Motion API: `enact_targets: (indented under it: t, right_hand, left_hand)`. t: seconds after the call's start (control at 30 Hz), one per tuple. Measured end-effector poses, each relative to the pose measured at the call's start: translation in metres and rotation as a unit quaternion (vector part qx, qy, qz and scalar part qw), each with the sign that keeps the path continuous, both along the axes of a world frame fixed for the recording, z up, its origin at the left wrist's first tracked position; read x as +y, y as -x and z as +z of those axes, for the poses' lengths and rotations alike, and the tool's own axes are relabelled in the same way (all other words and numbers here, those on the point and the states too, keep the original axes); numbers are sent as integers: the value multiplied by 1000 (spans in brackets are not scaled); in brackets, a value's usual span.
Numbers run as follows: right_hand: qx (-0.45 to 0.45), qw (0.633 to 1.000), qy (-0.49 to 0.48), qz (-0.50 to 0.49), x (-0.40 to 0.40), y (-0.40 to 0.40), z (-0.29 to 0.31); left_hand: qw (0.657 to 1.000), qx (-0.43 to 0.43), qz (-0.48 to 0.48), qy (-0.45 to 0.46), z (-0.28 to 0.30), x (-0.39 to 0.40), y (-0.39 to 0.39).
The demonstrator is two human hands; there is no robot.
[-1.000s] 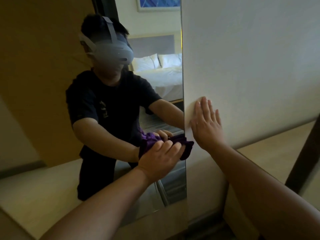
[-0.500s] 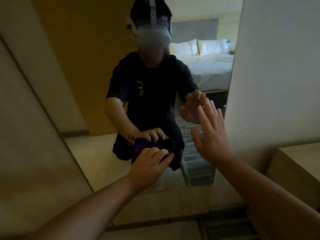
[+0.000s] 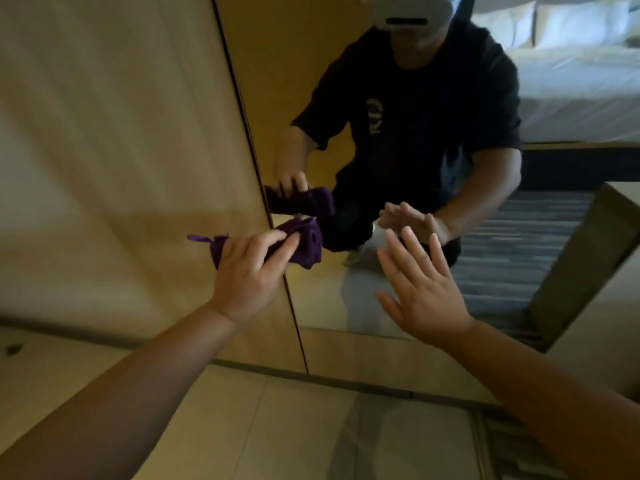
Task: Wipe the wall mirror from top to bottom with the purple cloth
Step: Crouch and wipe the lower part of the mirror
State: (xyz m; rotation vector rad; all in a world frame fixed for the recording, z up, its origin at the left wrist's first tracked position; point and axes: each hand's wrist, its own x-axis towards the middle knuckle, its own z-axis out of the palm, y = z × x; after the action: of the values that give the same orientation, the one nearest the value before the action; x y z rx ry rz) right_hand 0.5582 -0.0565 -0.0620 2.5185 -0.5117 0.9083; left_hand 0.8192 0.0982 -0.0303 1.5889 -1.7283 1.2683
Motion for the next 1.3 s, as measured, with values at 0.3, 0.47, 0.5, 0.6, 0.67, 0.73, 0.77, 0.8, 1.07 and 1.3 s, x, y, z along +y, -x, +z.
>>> enact_targets:
  t: [0.3, 0.47, 0.5, 0.6, 0.67, 0.73, 0.77, 0.8, 1.07, 1.3]
  right_hand:
    - [6, 992, 18, -128, -18, -13, -5]
    - [-4, 988, 57, -144, -30, -19, -15]
    - [-12, 988, 62, -144, -31, -21, -17]
    - [-48, 987, 84, -132, -36, -23, -22]
    - [-68, 984, 107, -123, -40, -26, -25]
    - [-87, 982, 124, -114, -45, -29, -28]
    - [-95, 981, 127, -113, -46, -30, -29]
    - [-101, 980, 128, -111, -48, -30, -30]
    - [-122, 979, 127, -100, -52, -33, -34]
    - [-100, 980, 124, -118, -48, -30, -30]
  left_hand:
    - [993, -39, -79, 76, 3, -48, 3]
    - [987, -66, -107, 98, 12, -75, 2]
    - [986, -69, -112, 103, 11, -80, 3]
    - [984, -79, -128, 96, -9, -89, 4]
    - [984, -90, -125, 85, -32, -92, 3]
    - [984, -95, -118, 89, -55, -97, 3]
    - [984, -86, -121, 96, -66, -99, 3]
    - [984, -75, -126, 102, -79, -101, 4]
    - [988, -60, -133, -49, -247, -68, -5]
    - [981, 3, -101, -165, -272, -38, -3]
